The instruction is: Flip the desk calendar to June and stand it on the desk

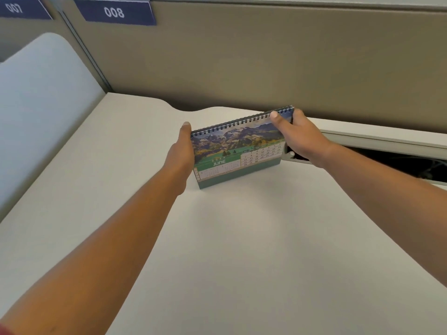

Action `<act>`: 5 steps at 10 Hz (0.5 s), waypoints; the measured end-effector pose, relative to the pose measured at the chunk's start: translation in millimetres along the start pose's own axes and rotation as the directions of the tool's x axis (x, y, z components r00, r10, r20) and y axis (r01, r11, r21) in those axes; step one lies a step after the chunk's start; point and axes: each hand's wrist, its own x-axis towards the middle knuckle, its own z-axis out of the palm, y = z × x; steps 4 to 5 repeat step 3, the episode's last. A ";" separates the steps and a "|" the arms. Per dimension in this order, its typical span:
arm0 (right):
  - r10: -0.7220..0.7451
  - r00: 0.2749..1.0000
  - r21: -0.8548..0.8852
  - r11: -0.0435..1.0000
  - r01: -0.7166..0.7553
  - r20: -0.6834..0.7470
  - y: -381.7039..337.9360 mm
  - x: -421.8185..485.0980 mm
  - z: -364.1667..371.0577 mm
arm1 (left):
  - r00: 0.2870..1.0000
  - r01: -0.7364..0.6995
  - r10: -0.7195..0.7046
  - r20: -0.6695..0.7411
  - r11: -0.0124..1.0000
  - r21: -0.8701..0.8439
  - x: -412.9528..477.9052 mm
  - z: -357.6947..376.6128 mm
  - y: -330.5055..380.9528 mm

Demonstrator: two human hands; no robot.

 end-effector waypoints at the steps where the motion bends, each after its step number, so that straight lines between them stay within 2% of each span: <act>1: 0.024 0.998 -0.013 1.000 -0.024 0.064 6.5 -2.5 -2.1 | 1.000 0.006 -0.007 0.016 1.000 0.020 -5.0 0.0 0.3; 2: 0.074 0.993 -0.044 0.997 -0.071 0.089 11.6 -10.6 -6.4 | 0.999 0.009 -0.010 0.049 1.000 0.029 -13.6 -2.6 1.1; 3: 0.105 0.994 -0.121 0.988 -0.101 0.028 12.2 -27.3 -12.7 | 1.000 0.010 -0.011 0.007 0.998 0.058 -27.1 -9.0 1.3; 5: 0.105 0.994 -0.121 0.988 -0.101 0.028 12.2 -27.3 -12.7 | 1.000 0.010 -0.011 0.007 0.998 0.058 -27.1 -9.0 1.3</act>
